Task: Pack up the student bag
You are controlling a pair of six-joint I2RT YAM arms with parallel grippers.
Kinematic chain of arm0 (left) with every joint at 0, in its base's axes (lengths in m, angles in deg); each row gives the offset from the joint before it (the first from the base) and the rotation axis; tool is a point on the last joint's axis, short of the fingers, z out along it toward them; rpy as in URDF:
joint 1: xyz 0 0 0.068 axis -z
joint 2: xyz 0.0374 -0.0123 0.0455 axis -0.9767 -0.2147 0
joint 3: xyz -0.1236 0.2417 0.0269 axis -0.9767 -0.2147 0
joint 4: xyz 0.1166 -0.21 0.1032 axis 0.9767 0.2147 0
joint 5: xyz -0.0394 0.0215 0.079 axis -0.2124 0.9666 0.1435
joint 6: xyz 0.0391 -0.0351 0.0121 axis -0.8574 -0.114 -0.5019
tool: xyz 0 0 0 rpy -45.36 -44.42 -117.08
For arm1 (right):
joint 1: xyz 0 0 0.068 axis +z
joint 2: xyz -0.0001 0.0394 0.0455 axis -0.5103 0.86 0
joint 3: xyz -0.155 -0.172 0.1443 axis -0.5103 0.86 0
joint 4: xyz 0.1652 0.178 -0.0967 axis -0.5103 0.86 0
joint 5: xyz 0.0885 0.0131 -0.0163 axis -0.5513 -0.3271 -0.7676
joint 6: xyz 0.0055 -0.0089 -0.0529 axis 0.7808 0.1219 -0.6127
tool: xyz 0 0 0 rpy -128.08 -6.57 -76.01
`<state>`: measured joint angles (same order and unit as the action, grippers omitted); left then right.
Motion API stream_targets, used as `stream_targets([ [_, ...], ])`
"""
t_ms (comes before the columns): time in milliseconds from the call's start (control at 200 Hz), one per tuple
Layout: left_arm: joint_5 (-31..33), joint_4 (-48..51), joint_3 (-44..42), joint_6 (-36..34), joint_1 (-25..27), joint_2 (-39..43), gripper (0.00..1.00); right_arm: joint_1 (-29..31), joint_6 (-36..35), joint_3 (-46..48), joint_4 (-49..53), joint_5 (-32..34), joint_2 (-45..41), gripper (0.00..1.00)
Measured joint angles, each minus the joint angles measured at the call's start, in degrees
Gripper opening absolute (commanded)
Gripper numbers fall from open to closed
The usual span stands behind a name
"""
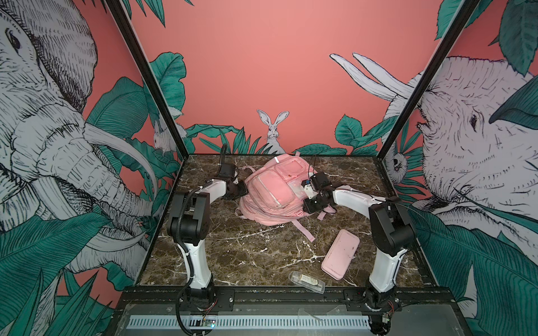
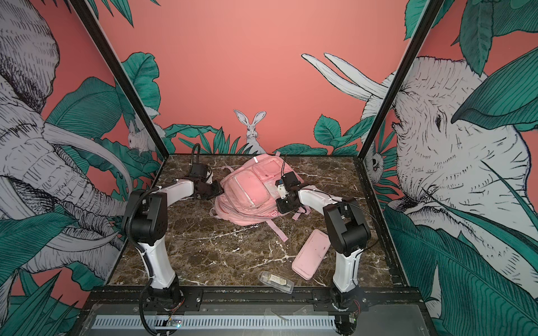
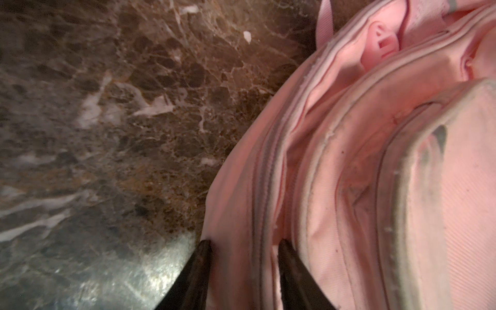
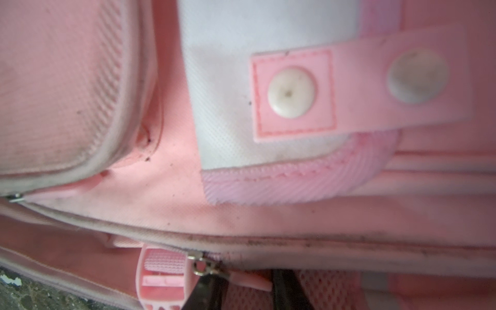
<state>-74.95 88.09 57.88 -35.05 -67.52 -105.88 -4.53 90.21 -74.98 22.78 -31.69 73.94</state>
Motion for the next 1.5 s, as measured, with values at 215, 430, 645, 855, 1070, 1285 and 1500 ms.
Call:
stream_targets([
  [215,-1.0,-0.9,-0.3,0.5,0.0,0.0,0.43,0.3,0.3,2.2,0.2,-0.5,-3.0,0.09],
  [430,-1.6,-1.9,-0.9,0.9,0.0,0.0,0.43,0.5,0.6,3.0,0.7,-0.5,-4.4,0.04],
  [645,-1.9,-2.5,-1.4,1.3,0.0,0.0,0.43,0.6,1.4,3.0,2.0,0.1,-5.5,0.01],
  [855,-3.0,-3.6,-2.3,2.2,0.1,0.1,0.40,0.7,1.9,2.3,5.0,0.7,-5.8,0.00],
  [1070,-4.2,-6.0,-5.3,4.1,0.1,1.4,0.23,2.0,3.3,1.0,8.7,0.4,-5.8,0.00],
  [1285,-4.7,-9.3,-8.5,6.7,0.1,3.2,0.17,7.8,4.5,-5.3,13.3,0.0,-3.2,0.00],
  [1500,-4.7,-11.4,-10.2,8.7,0.5,4.1,0.17,13.5,5.6,-11.8,15.8,-1.1,0.6,0.00],
])
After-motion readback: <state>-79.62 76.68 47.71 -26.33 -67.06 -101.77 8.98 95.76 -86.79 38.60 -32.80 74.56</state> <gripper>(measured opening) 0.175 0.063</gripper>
